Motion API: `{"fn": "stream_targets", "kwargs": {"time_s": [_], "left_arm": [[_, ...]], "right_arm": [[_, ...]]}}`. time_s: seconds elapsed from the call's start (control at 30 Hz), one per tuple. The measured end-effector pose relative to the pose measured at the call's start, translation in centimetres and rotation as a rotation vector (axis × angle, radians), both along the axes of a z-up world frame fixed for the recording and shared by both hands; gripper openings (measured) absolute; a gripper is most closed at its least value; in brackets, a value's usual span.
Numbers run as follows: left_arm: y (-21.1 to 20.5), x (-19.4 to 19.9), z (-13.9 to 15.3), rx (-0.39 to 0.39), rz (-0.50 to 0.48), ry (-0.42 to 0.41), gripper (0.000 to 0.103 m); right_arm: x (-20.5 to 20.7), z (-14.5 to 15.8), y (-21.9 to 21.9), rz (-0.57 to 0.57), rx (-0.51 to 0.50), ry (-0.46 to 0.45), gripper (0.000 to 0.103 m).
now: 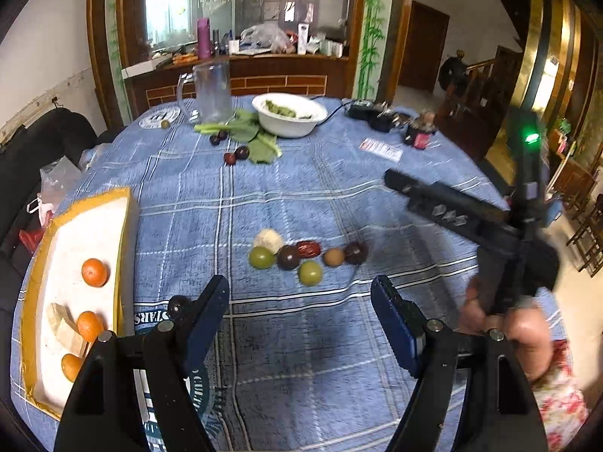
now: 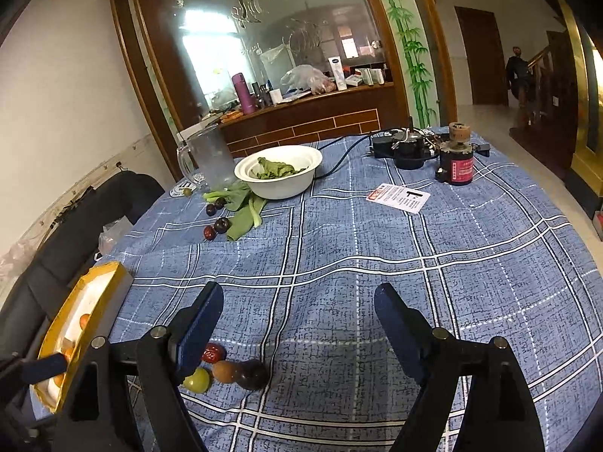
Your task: Organize fruits
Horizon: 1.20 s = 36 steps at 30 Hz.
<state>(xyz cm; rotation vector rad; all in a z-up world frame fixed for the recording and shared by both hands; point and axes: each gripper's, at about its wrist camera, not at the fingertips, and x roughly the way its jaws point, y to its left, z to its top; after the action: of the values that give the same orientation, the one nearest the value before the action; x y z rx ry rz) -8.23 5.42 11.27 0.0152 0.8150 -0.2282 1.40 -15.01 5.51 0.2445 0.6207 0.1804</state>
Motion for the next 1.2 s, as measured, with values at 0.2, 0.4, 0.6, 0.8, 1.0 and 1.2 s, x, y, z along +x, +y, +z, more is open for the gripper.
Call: {"fn": "stream_targets", "kwargs": {"time_s": [0.2, 0.4, 0.6, 0.8, 1.0, 1.2], "left_arm": [[1.2, -1.3, 2.7, -0.078, 0.01, 0.042, 0.081], [0.8, -3.1, 6.7, -0.024, 0.021, -0.054, 0.088], [-0.4, -2.6, 6.1, 0.033, -0.009, -0.077, 0.088], [1.5, 0.8, 2.8, -0.067, 0.012, -0.001, 0.088], [5.4, 3.3, -0.4, -0.145, 0.089, 0.09, 0.088], [7.9, 6.6, -3.1, -0.21, 0.117, 0.156, 0.088]], "right_arm": [[0.4, -0.1, 0.1, 0.004, -0.034, 0.003, 0.086], [1.3, -0.9, 0.8, 0.069, 0.008, 0.06, 0.086], [1.4, -1.3, 2.7, 0.126, -0.033, 0.075, 0.086], [1.5, -2.1, 2.0, 0.113, -0.028, 0.107, 0.086], [2.5, -3.4, 0.1, 0.11, 0.11, 0.184, 0.08], [2.5, -4.5, -0.1, 0.152, 0.188, 0.233, 0.058]]}}
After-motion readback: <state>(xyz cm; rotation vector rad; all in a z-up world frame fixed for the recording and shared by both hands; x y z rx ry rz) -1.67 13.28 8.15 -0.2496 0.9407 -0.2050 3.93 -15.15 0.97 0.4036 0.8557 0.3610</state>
